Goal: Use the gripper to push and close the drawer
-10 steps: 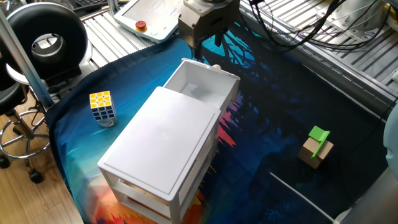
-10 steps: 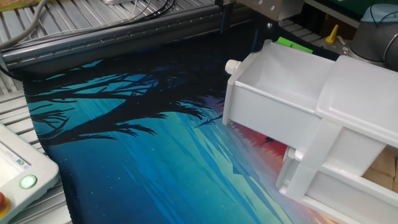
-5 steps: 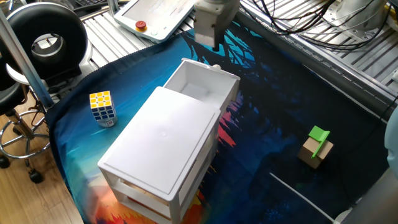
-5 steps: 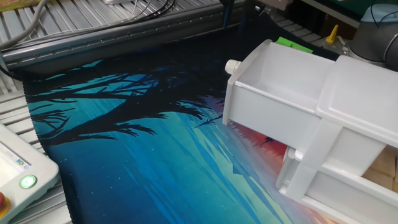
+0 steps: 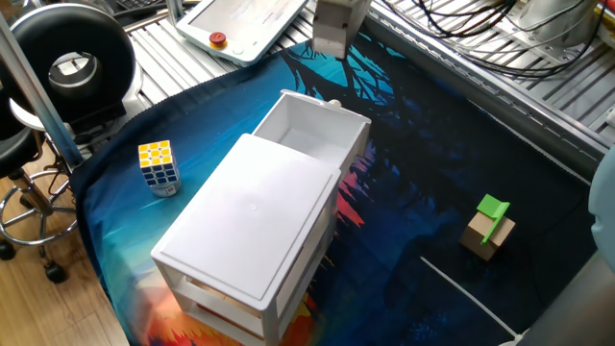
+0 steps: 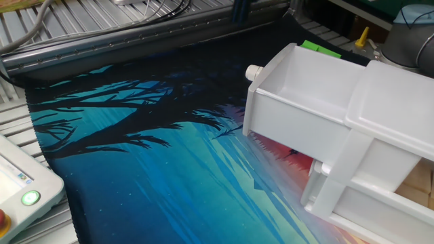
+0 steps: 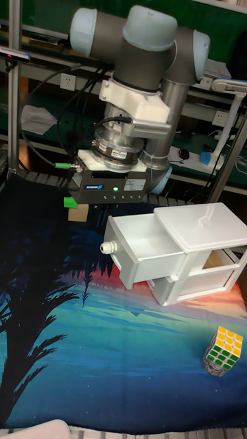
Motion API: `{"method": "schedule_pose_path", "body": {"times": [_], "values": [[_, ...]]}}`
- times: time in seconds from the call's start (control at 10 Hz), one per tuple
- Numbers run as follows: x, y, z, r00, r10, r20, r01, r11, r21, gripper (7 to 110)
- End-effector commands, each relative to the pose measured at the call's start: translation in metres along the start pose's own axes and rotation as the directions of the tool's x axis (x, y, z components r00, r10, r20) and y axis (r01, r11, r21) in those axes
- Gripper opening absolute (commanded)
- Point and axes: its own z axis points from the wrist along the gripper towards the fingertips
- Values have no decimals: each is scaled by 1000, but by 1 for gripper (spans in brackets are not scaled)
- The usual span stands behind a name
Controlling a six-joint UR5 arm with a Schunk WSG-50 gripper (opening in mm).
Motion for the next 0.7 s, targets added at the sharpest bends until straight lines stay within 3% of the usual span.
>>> {"method": "schedule_pose_path", "body": {"times": [0.0,0.3,0.6], "values": [[0,-20,11,999,-22,31,21,999,27,7],[-7,-11,28,997,-46,67,47,999,-11,7],[5,14,33,998,-55,21,57,994,-90,7]]}}
